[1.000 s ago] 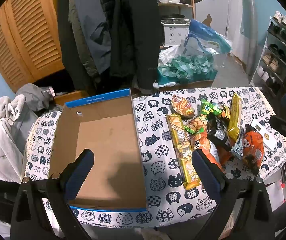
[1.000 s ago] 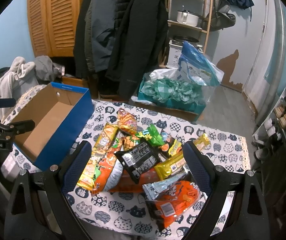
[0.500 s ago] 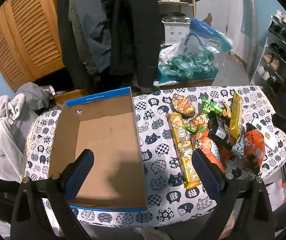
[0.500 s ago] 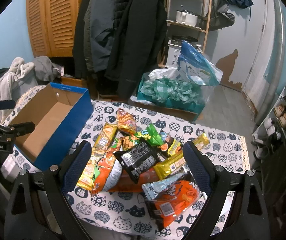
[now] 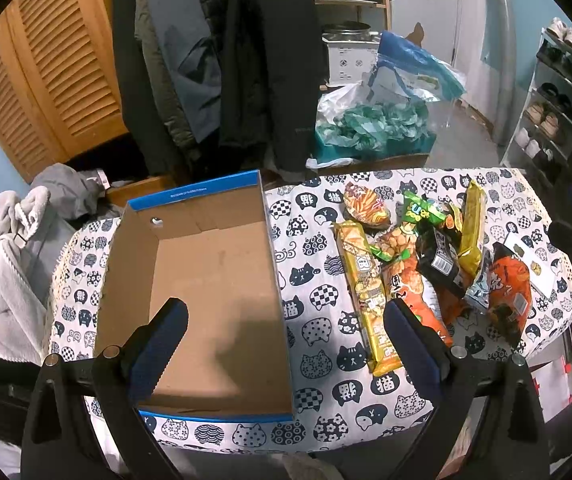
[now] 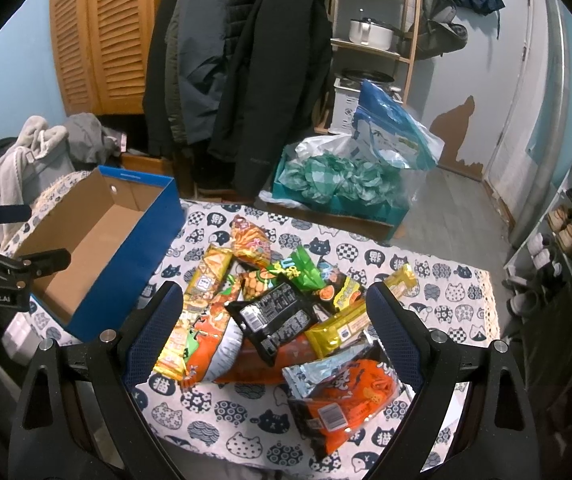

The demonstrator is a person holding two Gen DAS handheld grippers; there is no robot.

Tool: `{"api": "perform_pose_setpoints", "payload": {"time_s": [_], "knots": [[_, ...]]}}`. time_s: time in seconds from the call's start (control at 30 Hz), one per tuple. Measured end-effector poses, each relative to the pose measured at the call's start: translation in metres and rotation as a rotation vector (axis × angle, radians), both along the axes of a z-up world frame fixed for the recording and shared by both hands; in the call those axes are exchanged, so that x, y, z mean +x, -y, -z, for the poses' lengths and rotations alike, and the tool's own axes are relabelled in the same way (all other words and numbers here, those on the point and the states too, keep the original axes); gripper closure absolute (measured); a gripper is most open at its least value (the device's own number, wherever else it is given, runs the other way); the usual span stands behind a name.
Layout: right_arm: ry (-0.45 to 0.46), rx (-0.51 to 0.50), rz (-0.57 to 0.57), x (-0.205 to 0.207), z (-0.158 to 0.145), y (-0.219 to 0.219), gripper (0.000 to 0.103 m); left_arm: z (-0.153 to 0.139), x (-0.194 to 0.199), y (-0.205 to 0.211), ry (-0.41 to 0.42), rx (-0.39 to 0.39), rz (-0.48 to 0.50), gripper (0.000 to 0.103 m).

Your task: Organize snacks

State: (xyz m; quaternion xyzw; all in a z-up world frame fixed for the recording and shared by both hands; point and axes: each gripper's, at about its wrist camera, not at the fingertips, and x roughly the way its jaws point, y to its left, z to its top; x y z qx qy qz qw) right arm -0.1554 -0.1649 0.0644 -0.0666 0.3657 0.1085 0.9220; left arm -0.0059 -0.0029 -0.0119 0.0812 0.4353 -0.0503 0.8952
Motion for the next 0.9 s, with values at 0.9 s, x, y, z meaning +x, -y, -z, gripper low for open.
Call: {"api": "perform_pose_setpoints", "payload": {"time_s": [0.9], "knots": [[-0.053,-0.079,0.116,0.007,0.016,0.027,0.012,0.032,-0.007,0.009,-0.078,0.016,0.019,0.004]]}}
